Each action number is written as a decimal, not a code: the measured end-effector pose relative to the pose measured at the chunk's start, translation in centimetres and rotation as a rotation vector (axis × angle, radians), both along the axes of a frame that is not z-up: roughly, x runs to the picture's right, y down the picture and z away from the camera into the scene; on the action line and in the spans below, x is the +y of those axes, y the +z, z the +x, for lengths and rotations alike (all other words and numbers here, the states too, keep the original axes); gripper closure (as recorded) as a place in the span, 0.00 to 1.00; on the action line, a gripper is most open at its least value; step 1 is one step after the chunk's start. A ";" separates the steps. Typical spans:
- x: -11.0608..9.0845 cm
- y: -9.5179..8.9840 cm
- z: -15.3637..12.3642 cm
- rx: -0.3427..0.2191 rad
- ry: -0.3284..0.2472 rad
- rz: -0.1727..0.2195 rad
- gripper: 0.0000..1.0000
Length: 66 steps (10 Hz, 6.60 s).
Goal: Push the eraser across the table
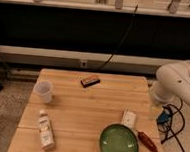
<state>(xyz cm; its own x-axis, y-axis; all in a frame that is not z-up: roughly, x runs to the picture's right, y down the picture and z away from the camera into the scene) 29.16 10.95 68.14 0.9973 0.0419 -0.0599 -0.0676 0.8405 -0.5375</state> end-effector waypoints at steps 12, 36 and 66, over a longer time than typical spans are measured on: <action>-2.6 1.6 -3.0 -0.024 -0.058 0.018 0.20; -12.6 9.6 -14.5 -0.155 -0.315 0.082 0.20; -14.5 15.7 -15.2 -0.193 -0.332 0.086 0.20</action>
<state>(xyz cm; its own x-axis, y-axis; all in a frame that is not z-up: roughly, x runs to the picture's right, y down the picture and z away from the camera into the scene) 13.93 -3.57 83.86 0.9501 -0.2881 0.1195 0.3108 0.8424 -0.4401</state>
